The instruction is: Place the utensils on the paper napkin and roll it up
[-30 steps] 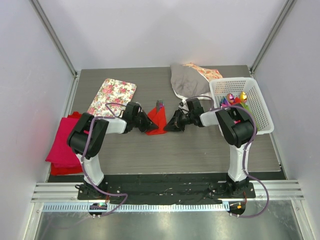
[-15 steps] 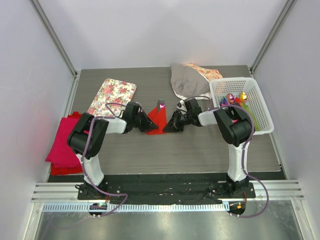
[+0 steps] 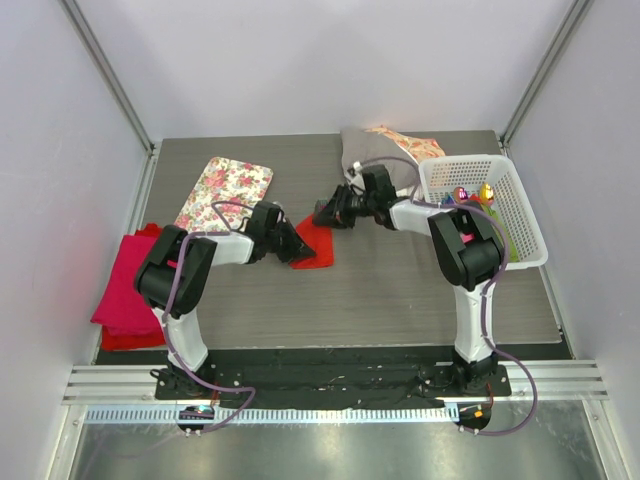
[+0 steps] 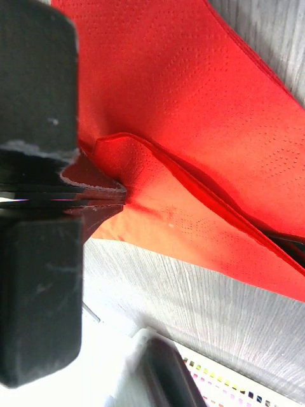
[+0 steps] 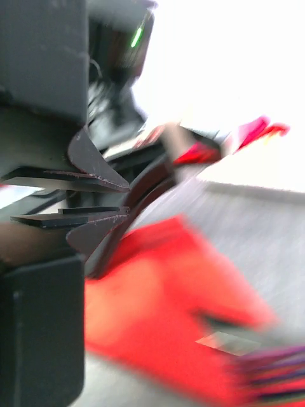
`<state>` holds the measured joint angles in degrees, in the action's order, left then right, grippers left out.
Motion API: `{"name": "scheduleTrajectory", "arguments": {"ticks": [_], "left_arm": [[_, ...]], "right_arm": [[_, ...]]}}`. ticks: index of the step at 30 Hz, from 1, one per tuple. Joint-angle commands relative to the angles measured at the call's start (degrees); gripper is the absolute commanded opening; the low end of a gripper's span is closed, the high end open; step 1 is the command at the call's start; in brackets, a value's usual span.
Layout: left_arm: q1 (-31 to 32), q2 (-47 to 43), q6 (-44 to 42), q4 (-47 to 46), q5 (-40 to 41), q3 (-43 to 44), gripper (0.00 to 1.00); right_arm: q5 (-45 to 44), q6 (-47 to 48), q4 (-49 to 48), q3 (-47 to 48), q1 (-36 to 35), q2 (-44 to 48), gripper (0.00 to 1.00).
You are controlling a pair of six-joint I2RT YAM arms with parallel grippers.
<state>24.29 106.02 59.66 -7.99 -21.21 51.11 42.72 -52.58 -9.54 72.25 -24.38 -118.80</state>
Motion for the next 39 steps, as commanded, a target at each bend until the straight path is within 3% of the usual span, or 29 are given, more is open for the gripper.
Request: {"name": "scheduleTrajectory", "arguments": {"ticks": [1, 17, 27, 32, 34, 36, 39], "left_arm": [[-0.6, 1.2, -3.5, 6.2, 4.5, 0.3, 0.00], [-0.7, 1.6, -3.6, 6.2, 4.5, 0.4, 0.00], [-0.7, 1.6, -3.8, 6.8, 4.5, 0.7, 0.00], [-0.7, 1.6, -3.8, 6.6, 4.6, 0.7, 0.00], [-0.7, 1.6, -3.8, 6.5, 4.5, 0.7, 0.00], [-0.7, 1.5, -3.9, 6.6, 4.7, 0.6, 0.00], [-0.7, 1.3, -3.9, 6.8, 4.9, 0.6, 0.00]], "right_arm": [[-2.3, -2.8, -3.9, 7.4, -0.1, -3.8, 0.23], [-2.1, -3.2, -6.7, 5.9, -0.2, -11.1, 0.17], [-1.2, -3.3, -4.9, 4.1, -0.2, -2.6, 0.22], [-4.1, 0.4, 0.1, 2.9, -0.6, -0.5, 0.17], [-4.8, 2.3, 2.8, 5.0, -1.2, -1.1, 0.15], [-6.8, 3.4, 5.1, 6.8, -1.6, -2.1, 0.07], [-13.4, 8.8, 14.3, 11.7, -3.2, -2.7, 0.04]]}}
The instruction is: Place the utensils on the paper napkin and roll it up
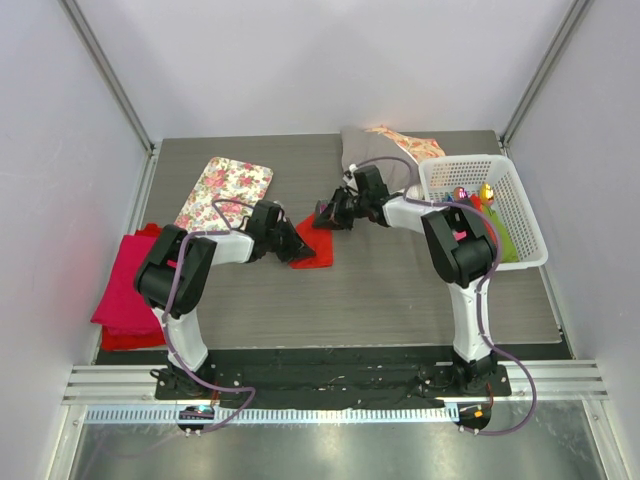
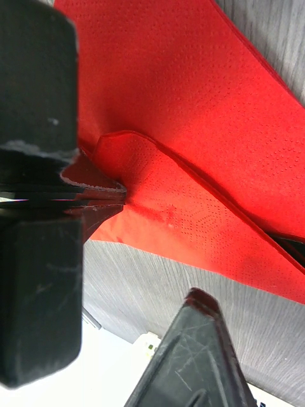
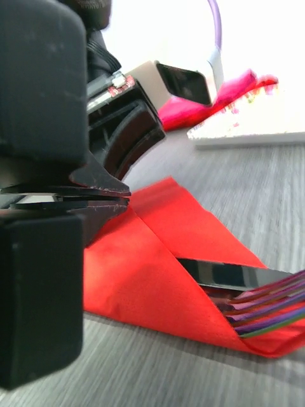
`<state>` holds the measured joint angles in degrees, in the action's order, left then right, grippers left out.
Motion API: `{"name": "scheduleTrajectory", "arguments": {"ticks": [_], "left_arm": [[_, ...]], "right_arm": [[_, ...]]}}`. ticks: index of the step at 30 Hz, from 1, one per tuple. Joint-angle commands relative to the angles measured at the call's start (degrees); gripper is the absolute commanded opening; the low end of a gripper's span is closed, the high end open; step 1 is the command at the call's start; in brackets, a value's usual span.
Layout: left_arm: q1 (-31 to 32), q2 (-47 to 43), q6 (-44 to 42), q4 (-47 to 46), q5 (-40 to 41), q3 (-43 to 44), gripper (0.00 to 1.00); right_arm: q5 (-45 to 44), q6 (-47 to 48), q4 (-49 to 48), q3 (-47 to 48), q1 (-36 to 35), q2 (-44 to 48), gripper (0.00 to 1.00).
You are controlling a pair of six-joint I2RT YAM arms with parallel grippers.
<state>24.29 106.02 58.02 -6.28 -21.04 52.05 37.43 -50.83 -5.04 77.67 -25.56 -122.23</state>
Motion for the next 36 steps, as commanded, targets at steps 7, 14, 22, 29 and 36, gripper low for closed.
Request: {"name": "scheduleTrajectory", "arguments": {"ticks": [7, 14, 22, 29, 36], "left_arm": [[-0.7, 1.6, -2.1, 5.1, 4.9, -0.4, 0.00], [-0.7, 1.5, -2.1, 5.2, 5.0, -0.4, 0.00], [-0.7, 1.5, -2.1, 5.2, 5.0, -0.5, 0.00], [-0.8, 1.4, -2.0, 5.2, 5.2, -0.6, 0.00], [-0.8, 1.6, -1.9, 5.1, 5.1, -0.7, 0.00]], "right_arm": [[-21.6, 16.2, 25.5, 16.3, -5.8, 0.2, 0.01], [-24.1, 18.6, 29.8, 20.3, -8.0, -2.9, 0.01], [-29.9, 20.2, 32.4, 21.2, -9.8, -4.2, 0.01], [-30.9, 20.9, 32.5, 21.0, -9.9, -7.1, 0.01], [-31.5, 21.1, 32.5, 21.1, -9.9, -8.5, 0.01]]}}
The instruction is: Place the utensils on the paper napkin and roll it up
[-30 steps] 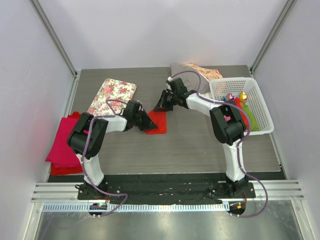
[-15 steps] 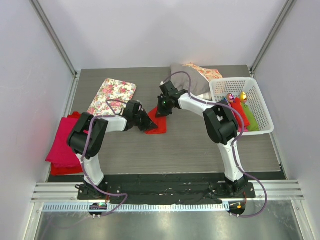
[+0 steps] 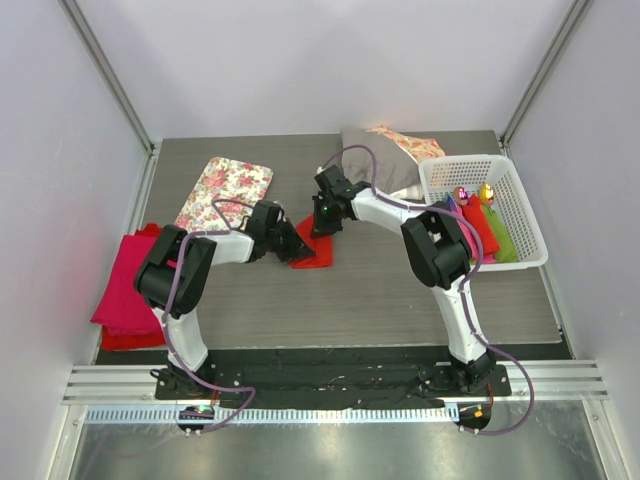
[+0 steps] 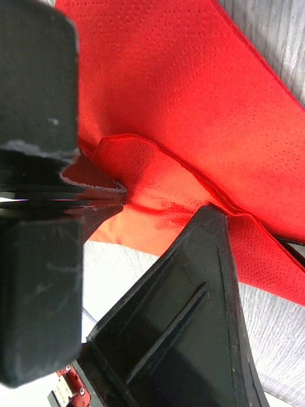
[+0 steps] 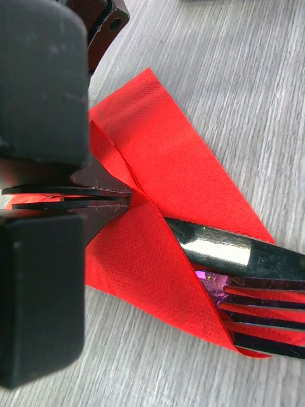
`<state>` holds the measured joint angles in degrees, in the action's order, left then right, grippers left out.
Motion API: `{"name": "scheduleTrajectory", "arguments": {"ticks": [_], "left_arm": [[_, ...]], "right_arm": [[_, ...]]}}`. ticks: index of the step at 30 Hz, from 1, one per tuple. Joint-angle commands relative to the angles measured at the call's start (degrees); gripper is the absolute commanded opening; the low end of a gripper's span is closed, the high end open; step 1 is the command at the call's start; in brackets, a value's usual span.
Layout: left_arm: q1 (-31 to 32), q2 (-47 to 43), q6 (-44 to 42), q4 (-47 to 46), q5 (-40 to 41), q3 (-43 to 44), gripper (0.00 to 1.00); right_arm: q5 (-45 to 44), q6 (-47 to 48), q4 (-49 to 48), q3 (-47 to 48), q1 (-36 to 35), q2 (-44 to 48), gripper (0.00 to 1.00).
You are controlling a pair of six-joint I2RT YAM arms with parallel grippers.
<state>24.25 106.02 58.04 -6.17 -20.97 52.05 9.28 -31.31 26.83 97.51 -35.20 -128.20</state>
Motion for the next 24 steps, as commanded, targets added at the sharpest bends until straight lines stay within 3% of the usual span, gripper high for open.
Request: {"name": "scheduleTrajectory", "arguments": {"ticks": [1, 13, 24], "left_arm": [[-0.8, 1.6, -2.0, 5.1, 5.1, -0.7, 0.00], [-0.8, 1.6, -2.1, 5.0, 4.8, -0.7, 0.00], [-0.8, 1.6, -1.8, 4.9, 5.0, -0.7, 0.00]], "right_arm": [[-2.8, 1.6, 0.6, 1.4, -0.3, -2.6, 0.01], [0.0, 0.1, 2.1, 11.0, 0.0, -0.6, 0.01], [-1.3, 0.9, 2.8, 7.0, 0.0, 0.2, 0.01]]}}
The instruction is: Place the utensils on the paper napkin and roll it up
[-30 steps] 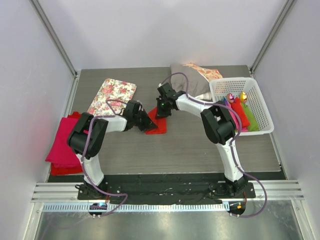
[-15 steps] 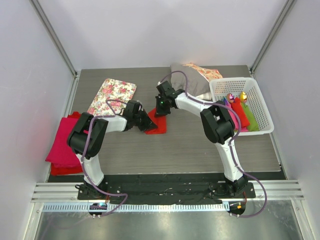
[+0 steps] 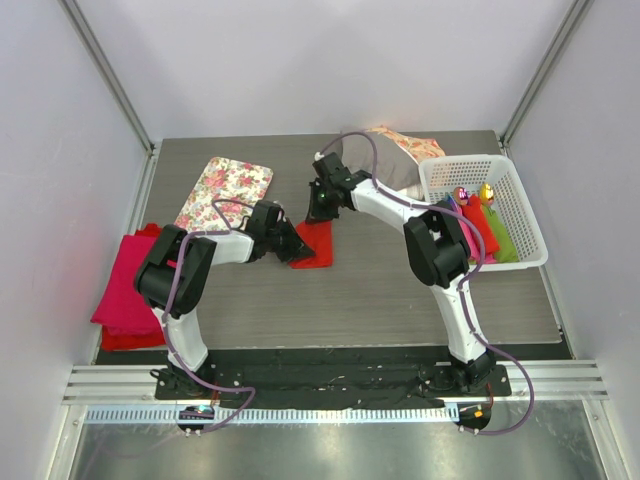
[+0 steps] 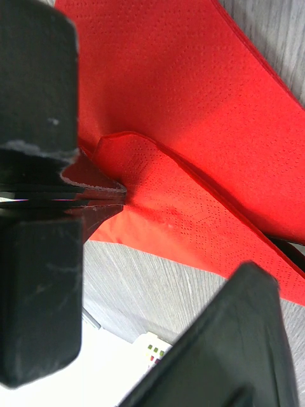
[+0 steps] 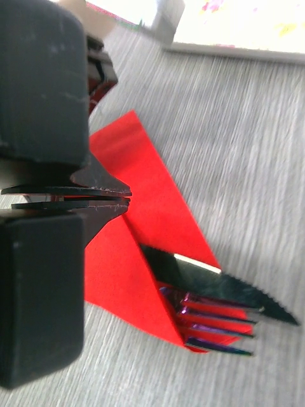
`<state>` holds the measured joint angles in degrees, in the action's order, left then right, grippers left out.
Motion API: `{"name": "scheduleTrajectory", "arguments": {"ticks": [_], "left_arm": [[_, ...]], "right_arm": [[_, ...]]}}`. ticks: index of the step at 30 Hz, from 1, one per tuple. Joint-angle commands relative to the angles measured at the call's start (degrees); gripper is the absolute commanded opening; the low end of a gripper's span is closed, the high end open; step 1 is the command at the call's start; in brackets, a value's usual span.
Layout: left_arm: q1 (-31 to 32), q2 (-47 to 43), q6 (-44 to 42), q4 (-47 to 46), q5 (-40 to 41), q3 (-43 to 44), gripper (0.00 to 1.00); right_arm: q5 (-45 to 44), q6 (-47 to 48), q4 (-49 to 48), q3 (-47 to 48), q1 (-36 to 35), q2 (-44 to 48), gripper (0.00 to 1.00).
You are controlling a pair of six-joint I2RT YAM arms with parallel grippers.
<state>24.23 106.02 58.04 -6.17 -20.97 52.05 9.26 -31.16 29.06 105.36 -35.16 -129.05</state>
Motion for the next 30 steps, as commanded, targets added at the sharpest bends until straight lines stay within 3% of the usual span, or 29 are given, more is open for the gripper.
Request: {"name": "scheduleTrajectory", "arguments": {"ticks": [1, 21, 30], "left_arm": [[-0.8, 1.7, -1.9, 4.9, 4.9, -0.7, 0.00], [-0.9, 2.2, -1.8, 5.1, 4.9, -0.7, 0.00], [-0.9, 2.2, -1.7, 5.0, 4.7, -0.7, 0.00]], "right_arm": [[-1.3, 0.9, 0.7, -0.9, -0.1, 0.9, 0.01], [-2.1, 2.2, 0.6, -0.3, -0.3, -4.0, 0.01], [4.3, 0.7, -0.1, -2.0, -0.3, 3.5, 0.02]]}}
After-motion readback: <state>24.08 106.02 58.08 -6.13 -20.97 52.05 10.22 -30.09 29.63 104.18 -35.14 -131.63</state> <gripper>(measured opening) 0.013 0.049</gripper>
